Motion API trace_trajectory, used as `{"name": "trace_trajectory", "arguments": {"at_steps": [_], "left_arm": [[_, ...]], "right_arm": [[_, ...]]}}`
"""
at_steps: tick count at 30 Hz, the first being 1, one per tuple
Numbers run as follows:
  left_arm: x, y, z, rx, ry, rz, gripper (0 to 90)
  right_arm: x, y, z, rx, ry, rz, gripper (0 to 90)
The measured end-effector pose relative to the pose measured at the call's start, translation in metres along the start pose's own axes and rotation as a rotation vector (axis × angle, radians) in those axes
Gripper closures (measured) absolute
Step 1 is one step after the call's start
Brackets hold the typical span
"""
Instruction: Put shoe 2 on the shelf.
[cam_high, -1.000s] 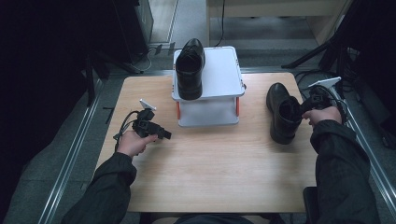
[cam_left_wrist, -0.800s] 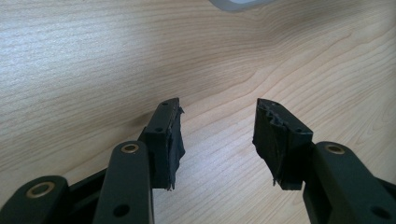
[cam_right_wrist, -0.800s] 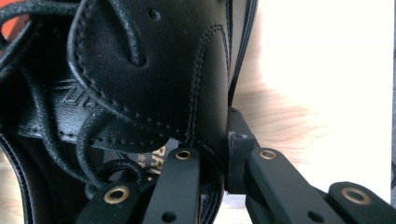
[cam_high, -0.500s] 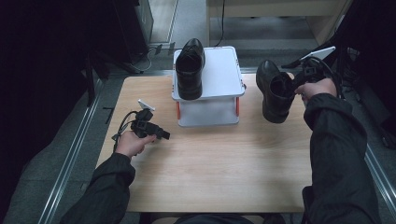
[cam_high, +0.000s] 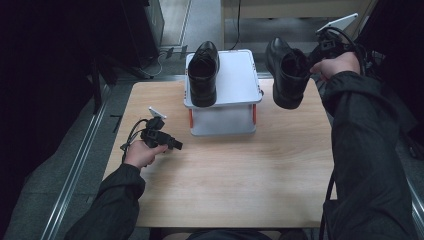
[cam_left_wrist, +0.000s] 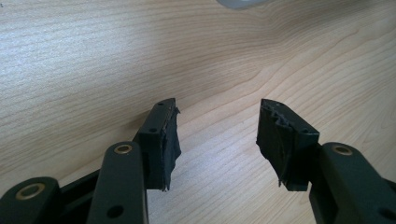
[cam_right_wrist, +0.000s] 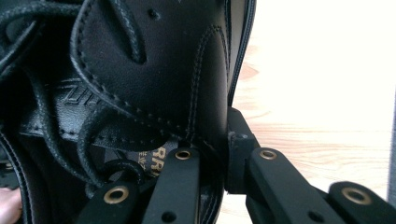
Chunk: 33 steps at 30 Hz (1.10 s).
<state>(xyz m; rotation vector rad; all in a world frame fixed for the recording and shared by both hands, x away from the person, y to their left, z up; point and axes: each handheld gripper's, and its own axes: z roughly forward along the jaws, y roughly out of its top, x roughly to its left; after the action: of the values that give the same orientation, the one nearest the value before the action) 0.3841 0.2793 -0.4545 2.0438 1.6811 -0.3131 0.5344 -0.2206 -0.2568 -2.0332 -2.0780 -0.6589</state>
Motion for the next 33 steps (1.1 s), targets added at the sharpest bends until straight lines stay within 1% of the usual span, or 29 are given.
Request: {"name": "trace_trajectory", "arguments": {"at_steps": [1, 4, 6, 7, 8, 10, 12, 14, 15, 17, 20, 23, 26, 31, 33], "left_arm": [[0.000, 0.000, 0.000, 0.000, -0.002, 0.004, 47.5], [0.000, 0.000, 0.001, 0.008, -0.008, 0.001, 47.9], [0.000, 0.000, 0.001, 0.008, -0.010, 0.002, 48.1], [-0.001, 0.000, 0.000, 0.008, -0.013, 0.000, 48.1], [0.000, 0.000, 0.000, 0.008, -0.017, 0.002, 48.1], [0.000, 0.000, -0.001, 0.008, -0.024, 0.004, 48.1], [0.001, 0.000, -0.001, 0.009, -0.031, 0.007, 48.6], [0.001, 0.000, -0.001, 0.014, -0.032, 0.006, 48.8], [0.001, 0.000, -0.001, 0.014, -0.033, 0.006, 48.9], [0.001, 0.000, -0.001, 0.011, -0.036, 0.008, 48.9], [0.001, 0.000, -0.002, 0.011, -0.041, 0.011, 48.9], [0.003, -0.001, -0.004, 0.009, -0.044, 0.021, 49.2], [0.005, -0.001, -0.005, 0.007, -0.045, 0.014, 49.4], [0.005, -0.002, -0.006, 0.002, -0.050, 0.016, 49.4], [0.005, -0.002, -0.006, 0.004, -0.052, 0.018, 49.3]], "right_arm": [[0.005, 0.002, -0.001, 0.000, 0.003, 0.001, 85.8], [0.022, 0.006, 0.001, 0.007, -0.007, -0.009, 85.8], [0.038, 0.011, 0.007, 0.027, -0.018, -0.032, 85.8], [0.038, 0.011, 0.007, 0.027, -0.018, -0.032, 85.8], [0.044, 0.012, 0.009, 0.030, -0.019, -0.031, 85.8], [0.055, 0.015, 0.014, 0.040, -0.022, -0.048, 85.7], [0.062, 0.017, 0.021, 0.046, -0.018, -0.055, 85.8], [0.070, 0.019, 0.027, 0.047, -0.025, -0.071, 85.7], [0.075, 0.021, 0.031, 0.050, -0.027, -0.072, 85.7], [0.082, 0.023, 0.037, 0.056, -0.027, -0.073, 85.6], [0.093, 0.026, 0.045, 0.064, -0.036, -0.089, 85.1], [0.106, 0.027, 0.053, 0.057, -0.040, -0.112, 85.4], [0.116, 0.029, 0.059, 0.057, -0.031, -0.115, 85.4], [0.129, 0.034, 0.067, 0.054, -0.064, -0.113, 85.4], [0.131, 0.035, 0.069, 0.047, -0.066, -0.106, 85.1]]}}
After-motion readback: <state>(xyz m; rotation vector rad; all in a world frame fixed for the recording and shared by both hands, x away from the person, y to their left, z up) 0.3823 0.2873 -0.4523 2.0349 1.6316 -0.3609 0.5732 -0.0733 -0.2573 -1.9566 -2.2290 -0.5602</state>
